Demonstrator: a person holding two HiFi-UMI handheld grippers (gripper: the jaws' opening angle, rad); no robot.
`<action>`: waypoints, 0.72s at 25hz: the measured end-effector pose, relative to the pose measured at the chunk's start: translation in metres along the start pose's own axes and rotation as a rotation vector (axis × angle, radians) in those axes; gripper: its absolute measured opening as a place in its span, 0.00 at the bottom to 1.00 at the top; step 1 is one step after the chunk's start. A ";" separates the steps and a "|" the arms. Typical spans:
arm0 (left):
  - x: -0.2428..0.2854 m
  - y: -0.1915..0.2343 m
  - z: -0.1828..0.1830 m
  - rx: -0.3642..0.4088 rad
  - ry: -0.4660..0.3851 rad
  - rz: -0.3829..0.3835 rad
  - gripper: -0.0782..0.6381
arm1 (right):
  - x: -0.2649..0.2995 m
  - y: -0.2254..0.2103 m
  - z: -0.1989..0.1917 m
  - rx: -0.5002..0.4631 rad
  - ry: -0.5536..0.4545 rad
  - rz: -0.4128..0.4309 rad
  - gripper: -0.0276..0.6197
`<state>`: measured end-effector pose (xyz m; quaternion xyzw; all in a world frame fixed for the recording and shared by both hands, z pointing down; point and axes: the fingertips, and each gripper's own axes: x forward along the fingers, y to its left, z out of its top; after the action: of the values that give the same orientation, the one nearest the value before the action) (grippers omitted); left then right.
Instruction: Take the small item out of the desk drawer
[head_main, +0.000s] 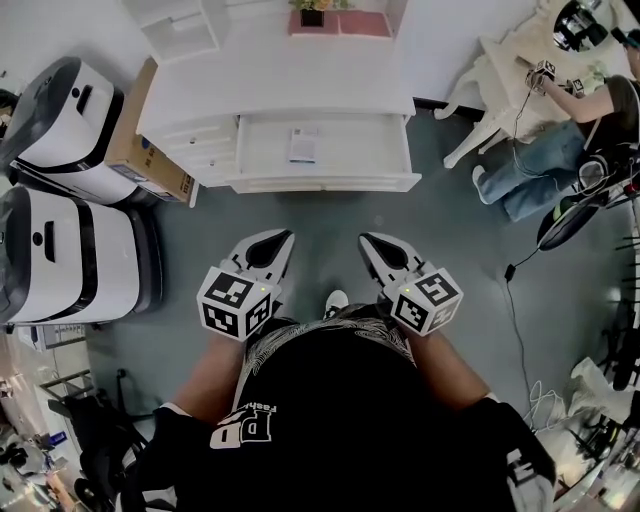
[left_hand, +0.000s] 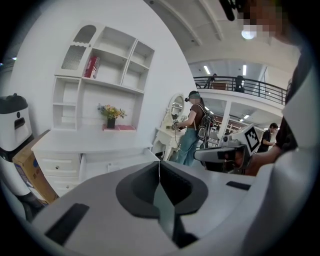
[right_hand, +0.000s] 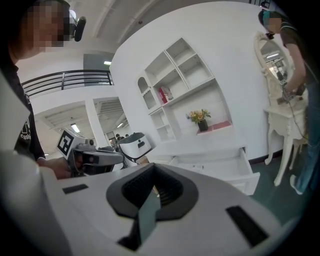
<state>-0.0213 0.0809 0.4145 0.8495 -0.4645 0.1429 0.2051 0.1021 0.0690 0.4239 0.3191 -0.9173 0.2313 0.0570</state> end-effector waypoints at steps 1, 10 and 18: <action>0.005 0.001 0.004 0.005 0.001 0.007 0.13 | 0.000 -0.005 0.003 0.001 0.000 0.005 0.06; 0.020 0.003 0.012 -0.015 0.027 0.049 0.13 | 0.005 -0.027 0.009 0.029 0.010 0.033 0.05; 0.034 0.019 0.012 -0.024 0.039 0.027 0.13 | 0.022 -0.036 0.008 0.030 0.024 0.028 0.06</action>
<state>-0.0185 0.0410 0.4224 0.8378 -0.4735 0.1564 0.2222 0.1075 0.0283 0.4362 0.3043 -0.9174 0.2494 0.0599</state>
